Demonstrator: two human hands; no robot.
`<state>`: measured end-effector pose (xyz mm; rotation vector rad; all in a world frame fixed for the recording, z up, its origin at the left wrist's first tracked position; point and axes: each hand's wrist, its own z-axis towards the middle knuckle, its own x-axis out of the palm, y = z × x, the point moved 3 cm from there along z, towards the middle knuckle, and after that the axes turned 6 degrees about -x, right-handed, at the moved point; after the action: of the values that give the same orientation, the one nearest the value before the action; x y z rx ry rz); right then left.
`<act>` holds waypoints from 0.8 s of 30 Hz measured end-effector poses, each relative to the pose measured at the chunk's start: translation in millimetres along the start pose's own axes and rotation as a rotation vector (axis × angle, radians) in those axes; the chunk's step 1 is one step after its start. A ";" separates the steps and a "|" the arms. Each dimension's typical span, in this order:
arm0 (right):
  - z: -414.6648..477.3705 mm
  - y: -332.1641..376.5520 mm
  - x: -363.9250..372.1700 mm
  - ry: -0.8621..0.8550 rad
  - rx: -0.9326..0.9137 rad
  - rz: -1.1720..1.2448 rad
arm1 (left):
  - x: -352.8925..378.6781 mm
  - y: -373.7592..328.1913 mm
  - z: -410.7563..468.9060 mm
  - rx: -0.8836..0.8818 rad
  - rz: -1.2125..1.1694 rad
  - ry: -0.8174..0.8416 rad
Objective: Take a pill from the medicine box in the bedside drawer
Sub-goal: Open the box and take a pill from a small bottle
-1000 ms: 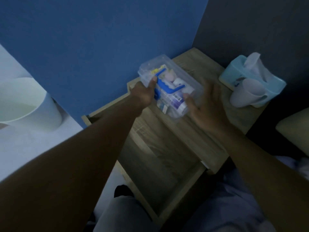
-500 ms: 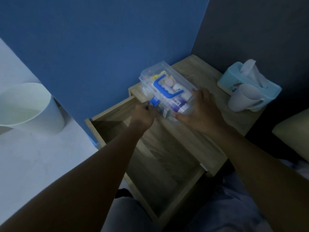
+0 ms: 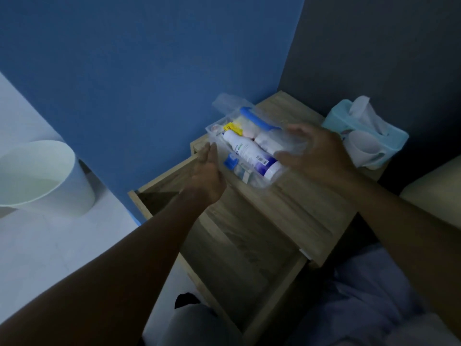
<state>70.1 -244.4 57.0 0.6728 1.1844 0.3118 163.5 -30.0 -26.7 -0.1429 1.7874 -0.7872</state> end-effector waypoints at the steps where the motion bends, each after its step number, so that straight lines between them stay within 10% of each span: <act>1: 4.5 2.6 -10.5 -0.035 -0.051 0.014 | -3.1 -3.1 2.5 0.039 0.037 -0.009; 10: 39.7 -39.3 -38.0 -0.462 0.024 -0.065 | 10.6 -9.0 21.9 0.159 0.301 0.019; 17: 25.7 -78.5 41.2 -0.267 0.497 0.073 | 13.6 -6.4 21.1 0.199 0.372 -0.037; 24: 33.5 -65.5 31.1 -0.344 0.361 -0.055 | 13.7 -8.0 26.8 0.203 0.408 -0.035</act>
<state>104.6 -288.0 -0.3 0.9632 0.9320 -0.0690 179.9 -54.3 -37.3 0.3308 1.6188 -0.6583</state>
